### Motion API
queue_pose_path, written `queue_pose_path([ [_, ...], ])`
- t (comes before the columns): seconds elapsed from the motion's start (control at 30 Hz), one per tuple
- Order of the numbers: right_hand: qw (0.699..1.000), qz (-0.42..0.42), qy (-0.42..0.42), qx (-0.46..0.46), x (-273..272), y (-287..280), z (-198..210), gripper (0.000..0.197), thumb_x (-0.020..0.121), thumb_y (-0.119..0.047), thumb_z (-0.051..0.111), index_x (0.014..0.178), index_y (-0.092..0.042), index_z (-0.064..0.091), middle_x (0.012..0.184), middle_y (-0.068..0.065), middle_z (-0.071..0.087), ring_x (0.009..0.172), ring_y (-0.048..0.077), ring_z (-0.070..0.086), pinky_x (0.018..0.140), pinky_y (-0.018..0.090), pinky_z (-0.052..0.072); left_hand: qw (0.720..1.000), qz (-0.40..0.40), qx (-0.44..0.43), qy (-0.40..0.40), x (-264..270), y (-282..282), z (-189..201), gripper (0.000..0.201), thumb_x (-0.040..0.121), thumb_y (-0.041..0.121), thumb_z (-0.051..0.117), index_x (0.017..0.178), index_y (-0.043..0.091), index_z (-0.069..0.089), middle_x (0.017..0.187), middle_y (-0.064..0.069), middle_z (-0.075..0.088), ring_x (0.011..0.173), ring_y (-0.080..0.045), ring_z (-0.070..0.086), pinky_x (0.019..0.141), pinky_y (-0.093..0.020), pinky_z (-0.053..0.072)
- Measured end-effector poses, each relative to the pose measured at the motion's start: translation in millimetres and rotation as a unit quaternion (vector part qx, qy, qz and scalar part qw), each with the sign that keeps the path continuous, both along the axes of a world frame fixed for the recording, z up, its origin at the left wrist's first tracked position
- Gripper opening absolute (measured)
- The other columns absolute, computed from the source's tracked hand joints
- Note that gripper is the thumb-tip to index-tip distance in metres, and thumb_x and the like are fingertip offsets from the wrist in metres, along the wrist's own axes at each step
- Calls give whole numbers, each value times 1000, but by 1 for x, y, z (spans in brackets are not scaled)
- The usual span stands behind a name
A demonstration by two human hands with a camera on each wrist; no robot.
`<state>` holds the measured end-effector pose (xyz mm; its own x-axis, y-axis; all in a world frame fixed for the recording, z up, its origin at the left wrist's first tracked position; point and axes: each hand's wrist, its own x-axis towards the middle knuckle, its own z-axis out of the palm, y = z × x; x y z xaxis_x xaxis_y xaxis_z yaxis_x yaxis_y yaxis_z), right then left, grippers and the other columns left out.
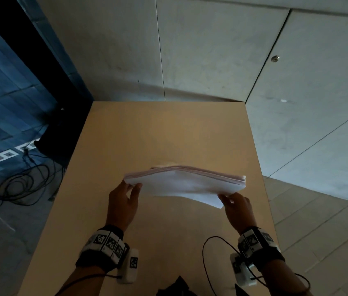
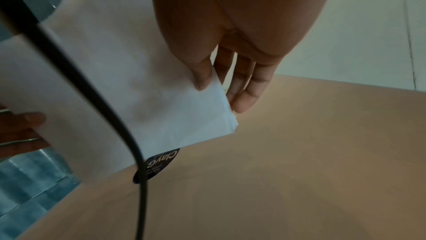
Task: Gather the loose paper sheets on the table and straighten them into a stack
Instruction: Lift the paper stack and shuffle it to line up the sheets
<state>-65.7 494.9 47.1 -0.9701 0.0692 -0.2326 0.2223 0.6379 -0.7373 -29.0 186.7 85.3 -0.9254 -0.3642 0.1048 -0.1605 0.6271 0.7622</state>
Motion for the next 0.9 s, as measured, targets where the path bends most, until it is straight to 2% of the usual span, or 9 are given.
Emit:
queue_pose_path([
  [0.17,995,38,-88,7,1,4,-16,29,91,-22,61,119,-14,62,112,9,68,99,24,63,80,27,41,995,-42,26,-86,4,-4,-22,29,93,16,58,118,2,60,111,-15,68,104,-25,64,82,-26,46],
  [0.23,991,48,-120,20,2,3,-26,30,91,-24,61,119,-15,63,115,8,69,103,25,64,79,26,40,993,-41,30,-110,5,-3,-27,26,93,16,58,114,1,61,109,-15,68,101,-26,64,78,-24,45],
  [0.33,995,27,-94,26,1,2,-32,24,91,-23,61,111,-14,70,110,10,72,97,26,67,76,25,41,995,-43,18,-86,5,1,-26,22,93,14,57,111,2,62,104,-13,69,94,-18,64,74,-18,44],
  [0.4,998,12,-58,26,0,2,-29,22,91,-23,61,106,-13,72,105,10,74,93,25,68,77,26,43,998,-42,-3,-51,6,2,-19,20,93,12,58,107,0,64,99,-14,70,91,-20,65,73,-18,44],
  [0.53,1000,-28,-3,0,1,3,-20,22,91,-23,63,103,-8,72,99,9,74,81,17,63,79,26,45,999,-37,-25,8,7,2,-7,21,90,9,61,107,-2,67,100,-14,70,91,-13,59,80,-14,43],
  [0.6,1000,-13,-27,8,0,4,-24,24,90,-24,63,107,-8,69,103,10,72,87,20,65,80,27,45,999,-38,-12,-10,7,3,-10,24,91,11,60,111,0,65,104,-12,69,94,-13,60,82,-22,45],
  [0.67,998,17,-63,27,-2,6,-29,26,89,-25,63,111,-11,65,109,8,70,99,24,64,82,28,45,997,-37,10,-64,7,2,-19,29,92,14,59,118,2,61,110,-14,68,101,-20,63,83,-26,45],
  [0.73,998,20,-54,10,-4,6,-27,26,89,-25,63,114,-16,64,110,3,69,101,22,62,83,28,44,994,-32,18,-104,6,2,-24,31,93,16,57,121,2,59,112,-16,67,105,-27,63,83,-27,44],
  [0.9,998,10,-44,-48,-8,8,-17,26,91,-27,62,115,-20,68,101,-4,69,90,15,61,79,25,42,994,-59,12,-93,-4,3,-15,24,95,16,54,117,11,59,98,-1,65,88,-14,60,67,-17,42],
])
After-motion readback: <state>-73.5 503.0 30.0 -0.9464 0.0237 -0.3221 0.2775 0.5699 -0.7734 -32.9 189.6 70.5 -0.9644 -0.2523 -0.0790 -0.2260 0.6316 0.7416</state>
